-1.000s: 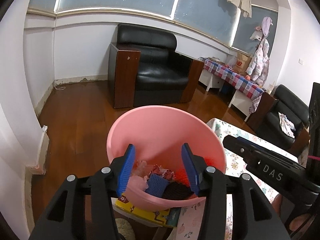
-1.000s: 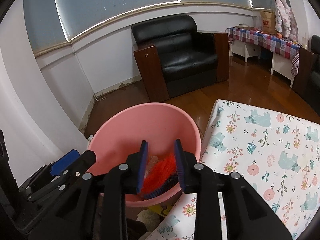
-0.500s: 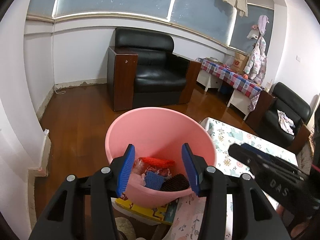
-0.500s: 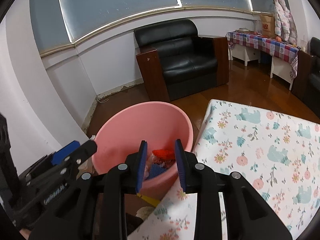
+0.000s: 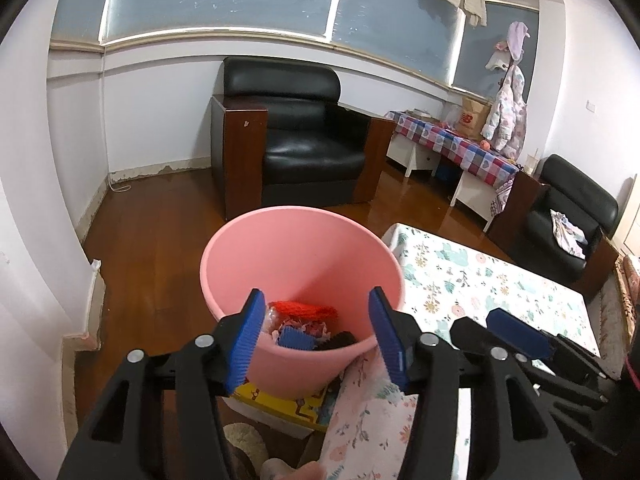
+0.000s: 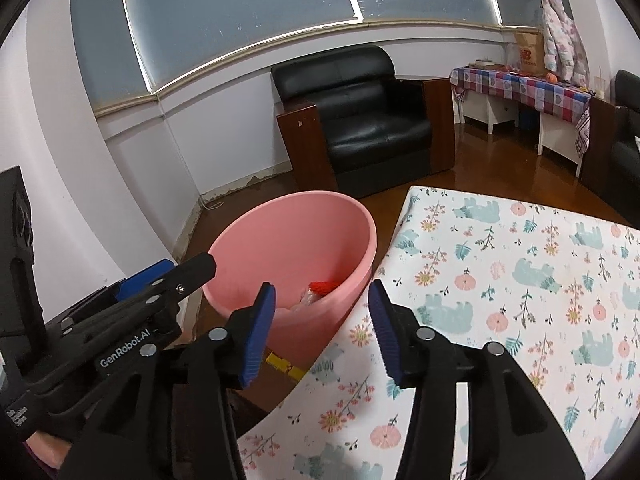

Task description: Collect trash

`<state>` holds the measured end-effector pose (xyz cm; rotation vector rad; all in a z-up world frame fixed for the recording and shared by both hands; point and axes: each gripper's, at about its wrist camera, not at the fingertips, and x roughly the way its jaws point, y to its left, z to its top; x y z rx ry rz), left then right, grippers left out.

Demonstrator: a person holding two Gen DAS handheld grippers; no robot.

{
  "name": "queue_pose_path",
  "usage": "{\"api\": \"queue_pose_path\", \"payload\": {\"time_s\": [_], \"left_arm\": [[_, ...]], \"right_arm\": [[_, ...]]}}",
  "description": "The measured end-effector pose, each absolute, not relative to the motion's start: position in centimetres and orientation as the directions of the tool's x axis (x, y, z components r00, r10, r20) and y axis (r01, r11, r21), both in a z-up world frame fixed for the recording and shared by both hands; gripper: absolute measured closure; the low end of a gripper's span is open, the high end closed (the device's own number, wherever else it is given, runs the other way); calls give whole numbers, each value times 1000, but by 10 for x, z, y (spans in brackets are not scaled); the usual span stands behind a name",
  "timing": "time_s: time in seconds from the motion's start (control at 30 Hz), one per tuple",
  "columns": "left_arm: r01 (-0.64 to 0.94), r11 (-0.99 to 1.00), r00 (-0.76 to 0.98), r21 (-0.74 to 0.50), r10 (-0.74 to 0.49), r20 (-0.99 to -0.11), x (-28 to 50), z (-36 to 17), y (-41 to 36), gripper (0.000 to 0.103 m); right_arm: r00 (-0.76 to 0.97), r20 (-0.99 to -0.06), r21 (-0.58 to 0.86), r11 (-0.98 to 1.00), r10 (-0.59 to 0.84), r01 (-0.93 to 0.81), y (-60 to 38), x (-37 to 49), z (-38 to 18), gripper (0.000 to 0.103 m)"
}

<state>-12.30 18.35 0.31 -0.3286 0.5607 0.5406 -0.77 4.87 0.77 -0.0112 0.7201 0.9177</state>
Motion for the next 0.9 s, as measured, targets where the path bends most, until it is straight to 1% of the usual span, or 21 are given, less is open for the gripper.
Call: {"api": "queue_pose_path", "payload": {"time_s": [0.13, 0.5, 0.63, 0.9], "left_arm": [[-563, 813, 717, -152, 388, -580, -127, 5, 179, 46], [-563, 818, 713, -117, 409, -569, -135, 7, 160, 46], [-564, 818, 713, -113, 413, -566, -139, 7, 156, 47], [-558, 822, 719, -115, 410, -560, -139, 9, 154, 49]], "right_arm": [[397, -576, 278, 628, 714, -726, 43, -13, 5, 52], [409, -577, 277, 640, 707, -717, 28, -23, 1, 51], [416, -578, 279, 649, 702, -708, 23, -25, 2, 51], [467, -562, 228, 670, 683, -706, 16, -34, 10, 50]]}}
